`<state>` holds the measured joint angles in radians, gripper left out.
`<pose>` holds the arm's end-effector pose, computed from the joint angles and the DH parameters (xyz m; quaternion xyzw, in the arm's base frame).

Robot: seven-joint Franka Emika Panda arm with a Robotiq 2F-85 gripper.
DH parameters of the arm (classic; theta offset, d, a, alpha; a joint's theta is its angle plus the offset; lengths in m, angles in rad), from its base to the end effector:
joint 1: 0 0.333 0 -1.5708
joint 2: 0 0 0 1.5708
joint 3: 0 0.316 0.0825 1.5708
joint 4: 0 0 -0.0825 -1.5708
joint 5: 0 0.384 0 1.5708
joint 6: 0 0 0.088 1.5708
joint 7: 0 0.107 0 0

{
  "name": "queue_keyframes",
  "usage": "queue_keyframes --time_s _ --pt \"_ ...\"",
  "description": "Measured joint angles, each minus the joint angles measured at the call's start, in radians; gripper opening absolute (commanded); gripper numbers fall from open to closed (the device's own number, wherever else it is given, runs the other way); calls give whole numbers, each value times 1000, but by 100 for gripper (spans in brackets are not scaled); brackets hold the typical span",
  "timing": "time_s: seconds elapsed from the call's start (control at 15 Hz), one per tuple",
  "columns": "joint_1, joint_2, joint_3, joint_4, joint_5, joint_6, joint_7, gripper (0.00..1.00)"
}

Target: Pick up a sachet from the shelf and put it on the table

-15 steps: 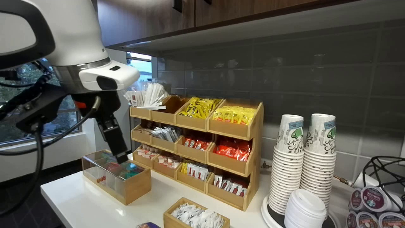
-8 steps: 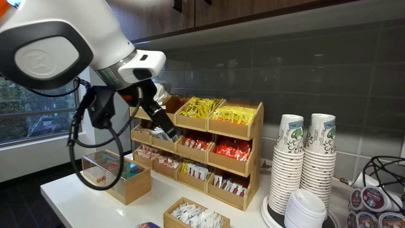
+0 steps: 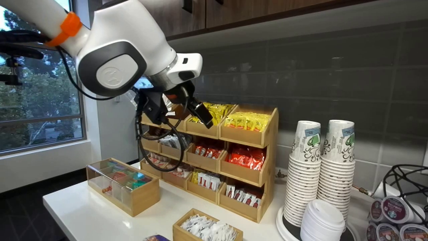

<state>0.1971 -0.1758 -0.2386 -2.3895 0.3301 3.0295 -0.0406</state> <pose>0.5177 -0.0502 0.4782 -0.9048 0.1496 -0.3897 0.0848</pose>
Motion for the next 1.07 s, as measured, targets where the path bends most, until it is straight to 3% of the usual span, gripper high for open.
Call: queue_keyframes --time_s 0.47,1.07 --pt "23 139 -30 188 77 0 -51 100" --pt "-10 255 -52 315 80 0 -65 100"
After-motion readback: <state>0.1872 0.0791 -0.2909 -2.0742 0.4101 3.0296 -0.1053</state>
